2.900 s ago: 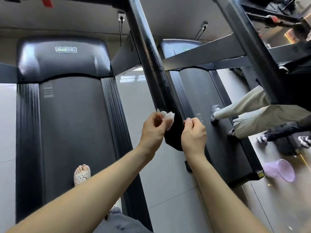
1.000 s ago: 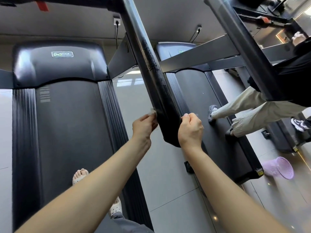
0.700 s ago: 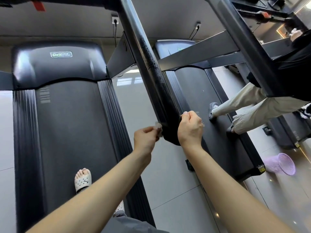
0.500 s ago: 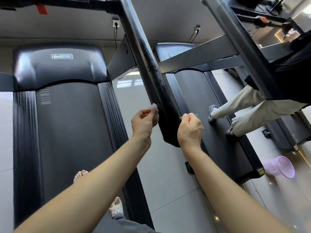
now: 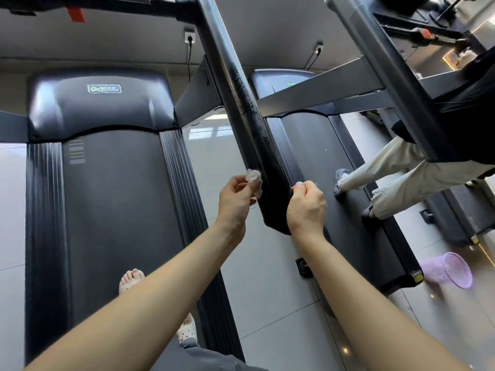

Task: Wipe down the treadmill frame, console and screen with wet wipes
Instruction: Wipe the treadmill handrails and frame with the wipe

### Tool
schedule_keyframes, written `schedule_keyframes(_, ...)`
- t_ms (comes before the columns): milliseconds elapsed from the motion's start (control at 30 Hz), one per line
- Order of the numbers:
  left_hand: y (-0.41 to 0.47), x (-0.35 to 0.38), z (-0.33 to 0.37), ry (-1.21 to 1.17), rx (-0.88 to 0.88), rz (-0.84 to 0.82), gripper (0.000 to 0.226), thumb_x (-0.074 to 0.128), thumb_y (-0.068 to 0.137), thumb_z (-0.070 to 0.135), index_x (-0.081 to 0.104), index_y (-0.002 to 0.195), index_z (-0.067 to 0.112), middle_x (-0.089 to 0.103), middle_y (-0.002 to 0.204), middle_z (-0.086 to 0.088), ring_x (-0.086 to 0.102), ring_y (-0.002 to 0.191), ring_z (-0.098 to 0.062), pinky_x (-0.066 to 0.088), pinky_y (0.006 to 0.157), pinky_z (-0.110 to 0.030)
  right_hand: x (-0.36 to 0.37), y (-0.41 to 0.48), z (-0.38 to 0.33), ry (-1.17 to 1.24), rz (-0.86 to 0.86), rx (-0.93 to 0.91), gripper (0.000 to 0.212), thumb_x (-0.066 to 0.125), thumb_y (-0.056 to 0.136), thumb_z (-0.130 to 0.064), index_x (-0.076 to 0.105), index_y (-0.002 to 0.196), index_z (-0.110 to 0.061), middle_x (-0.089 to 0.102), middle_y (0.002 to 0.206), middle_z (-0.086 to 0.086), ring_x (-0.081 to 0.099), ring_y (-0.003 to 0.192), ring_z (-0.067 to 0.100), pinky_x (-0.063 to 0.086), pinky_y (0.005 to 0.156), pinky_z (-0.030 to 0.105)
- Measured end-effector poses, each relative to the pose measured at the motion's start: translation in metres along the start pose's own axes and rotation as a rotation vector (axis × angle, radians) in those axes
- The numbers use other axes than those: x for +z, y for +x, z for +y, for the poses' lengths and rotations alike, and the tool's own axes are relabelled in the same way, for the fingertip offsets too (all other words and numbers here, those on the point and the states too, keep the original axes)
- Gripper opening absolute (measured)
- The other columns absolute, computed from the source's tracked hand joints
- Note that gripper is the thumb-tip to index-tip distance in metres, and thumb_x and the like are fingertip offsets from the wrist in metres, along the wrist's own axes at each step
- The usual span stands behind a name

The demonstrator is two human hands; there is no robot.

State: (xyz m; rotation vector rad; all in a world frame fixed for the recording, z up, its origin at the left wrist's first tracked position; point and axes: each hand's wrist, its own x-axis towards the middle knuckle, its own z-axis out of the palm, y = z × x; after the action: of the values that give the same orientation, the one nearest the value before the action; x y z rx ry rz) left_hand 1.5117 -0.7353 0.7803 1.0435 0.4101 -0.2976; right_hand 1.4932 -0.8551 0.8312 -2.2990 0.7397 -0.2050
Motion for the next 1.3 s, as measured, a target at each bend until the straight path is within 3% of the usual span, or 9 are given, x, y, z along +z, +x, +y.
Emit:
schedule_keyframes(133, -0.039, 0.002, -0.017, 0.156, 0.064, -0.106, 0.019, 0.075, 0.094, 0.017, 0.067, 0.101, 0.001, 0.067, 0.081, -0.006, 0.061, 0.075, -0.011, 0.048, 0.070, -0.019, 0.001, 0.002, 0.002, 0.009, -0.004, 0.013, 0.030, 0.041, 0.107, -0.020, 0.056, 0.085, -0.007, 0.050, 0.071, -0.003, 0.044, 0.067, 0.012, 0.022, 0.060, 0.036)
schedule_keyframes(300, 0.000, 0.017, 0.027, 0.180, 0.192, 0.090, 0.010, 0.075, 0.093, 0.017, 0.067, 0.090, 0.015, 0.063, 0.076, 0.002, 0.060, 0.065, 0.001, 0.048, 0.064, -0.013, 0.003, 0.002, 0.002, 0.018, -0.010, 0.023, 0.030, 0.040, 0.107, -0.021, 0.057, 0.086, -0.008, 0.052, 0.072, -0.003, 0.046, 0.075, 0.023, 0.024, 0.062, 0.038)
schedule_keyframes(533, -0.023, 0.022, 0.018, 0.393, 0.214, -0.020, 0.016, 0.079, 0.082, 0.022, 0.065, 0.083, 0.014, 0.060, 0.068, 0.004, 0.058, 0.067, -0.012, 0.059, 0.073, -0.041, 0.004, 0.003, 0.005, 0.038, -0.015, 0.015, 0.032, 0.042, 0.106, -0.024, 0.051, 0.079, -0.008, 0.056, 0.076, 0.004, 0.051, 0.081, 0.030, 0.032, 0.069, 0.037)
schedule_keyframes(600, -0.005, 0.026, 0.035, 0.433, 0.242, 0.018, 0.018, 0.073, 0.074, 0.033, 0.063, 0.077, 0.018, 0.061, 0.067, 0.003, 0.061, 0.067, -0.015, 0.060, 0.075, -0.045, 0.004, 0.003, 0.005, 0.035, -0.013, 0.012, 0.033, 0.042, 0.106, -0.023, 0.053, 0.080, -0.005, 0.055, 0.075, 0.004, 0.051, 0.080, 0.030, 0.032, 0.069, 0.037)
schedule_keyframes(700, 0.034, 0.033, 0.065, 0.462, 0.280, 0.124, 0.016, 0.074, 0.081, 0.025, 0.060, 0.074, 0.023, 0.062, 0.069, 0.005, 0.064, 0.069, -0.017, 0.062, 0.079, -0.049, 0.004, 0.002, 0.003, 0.028, -0.011, 0.013, 0.034, 0.041, 0.106, -0.023, 0.057, 0.086, -0.001, 0.056, 0.074, 0.003, 0.050, 0.078, 0.027, 0.030, 0.068, 0.037)
schedule_keyframes(900, 0.019, 0.030, 0.050, 0.410, 0.229, 0.131, 0.016, 0.071, 0.093, 0.019, 0.062, 0.081, 0.024, 0.061, 0.076, 0.003, 0.069, 0.082, -0.025, 0.062, 0.084, -0.045, 0.001, 0.001, 0.001, 0.019, -0.018, 0.005, 0.033, 0.041, 0.106, -0.022, 0.054, 0.083, -0.004, 0.053, 0.072, 0.000, 0.048, 0.076, 0.027, 0.027, 0.067, 0.037)
schedule_keyframes(1000, -0.014, 0.022, 0.029, 0.446, 0.193, 0.007, 0.017, 0.071, 0.094, 0.014, 0.063, 0.081, 0.021, 0.062, 0.074, 0.003, 0.063, 0.072, -0.013, 0.055, 0.066, -0.023, 0.001, 0.002, 0.002, 0.015, -0.020, -0.003, 0.032, 0.041, 0.107, -0.023, 0.048, 0.078, -0.010, 0.051, 0.073, 0.001, 0.047, 0.078, 0.028, 0.027, 0.067, 0.037)
schedule_keyframes(1100, 0.004, 0.024, 0.044, 0.426, 0.193, 0.046, 0.017, 0.072, 0.094, 0.013, 0.062, 0.081, 0.019, 0.061, 0.077, 0.001, 0.060, 0.072, -0.011, 0.044, 0.055, -0.009, 0.002, 0.003, 0.002, 0.007, -0.018, -0.002, 0.032, 0.040, 0.107, -0.023, 0.051, 0.081, -0.007, 0.051, 0.072, 0.000, 0.048, 0.079, 0.028, 0.027, 0.068, 0.037)
schedule_keyframes(1300, 0.027, 0.028, 0.061, 0.265, 0.169, 0.122, 0.010, 0.071, 0.096, 0.020, 0.063, 0.093, 0.014, 0.063, 0.087, -0.003, 0.064, 0.074, -0.010, 0.048, 0.059, -0.009, 0.002, 0.001, 0.000, 0.003, -0.026, 0.008, 0.033, 0.039, 0.107, -0.023, 0.051, 0.080, -0.008, 0.051, 0.072, -0.001, 0.048, 0.079, 0.027, 0.028, 0.069, 0.035)
